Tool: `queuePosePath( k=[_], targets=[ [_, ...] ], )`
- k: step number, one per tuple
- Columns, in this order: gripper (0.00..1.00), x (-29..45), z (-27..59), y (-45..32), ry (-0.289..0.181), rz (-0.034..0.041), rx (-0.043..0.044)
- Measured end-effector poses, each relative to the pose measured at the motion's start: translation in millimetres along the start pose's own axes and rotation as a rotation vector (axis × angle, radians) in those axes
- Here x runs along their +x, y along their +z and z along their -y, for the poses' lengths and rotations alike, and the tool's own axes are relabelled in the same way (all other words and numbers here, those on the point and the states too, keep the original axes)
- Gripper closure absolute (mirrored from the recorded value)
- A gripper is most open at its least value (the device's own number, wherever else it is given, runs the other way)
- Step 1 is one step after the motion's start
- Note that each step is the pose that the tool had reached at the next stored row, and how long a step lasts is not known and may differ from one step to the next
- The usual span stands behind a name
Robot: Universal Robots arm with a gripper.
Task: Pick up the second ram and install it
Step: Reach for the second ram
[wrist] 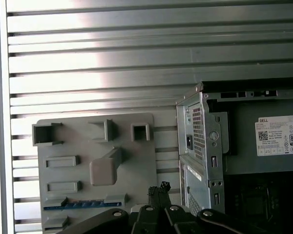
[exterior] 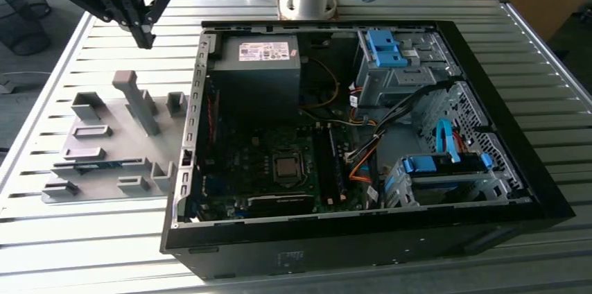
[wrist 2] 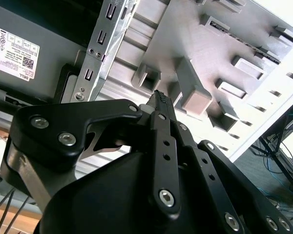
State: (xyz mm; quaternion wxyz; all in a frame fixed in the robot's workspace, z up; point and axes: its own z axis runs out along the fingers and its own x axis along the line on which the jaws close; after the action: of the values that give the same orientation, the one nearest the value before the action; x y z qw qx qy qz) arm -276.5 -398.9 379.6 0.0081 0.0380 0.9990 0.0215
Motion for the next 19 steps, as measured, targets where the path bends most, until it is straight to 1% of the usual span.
queuePosePath(
  k=[13,17,19],
  targets=[
    [0.90,6.6,0.5,-0.1,0.000,0.0001,-0.0001],
    [0.90,10.2,0.8,-0.2,0.000,0.0000,-0.0001],
    [0.90,13.1,1.0,-0.2,0.000,0.0000,0.0000]
  ],
)
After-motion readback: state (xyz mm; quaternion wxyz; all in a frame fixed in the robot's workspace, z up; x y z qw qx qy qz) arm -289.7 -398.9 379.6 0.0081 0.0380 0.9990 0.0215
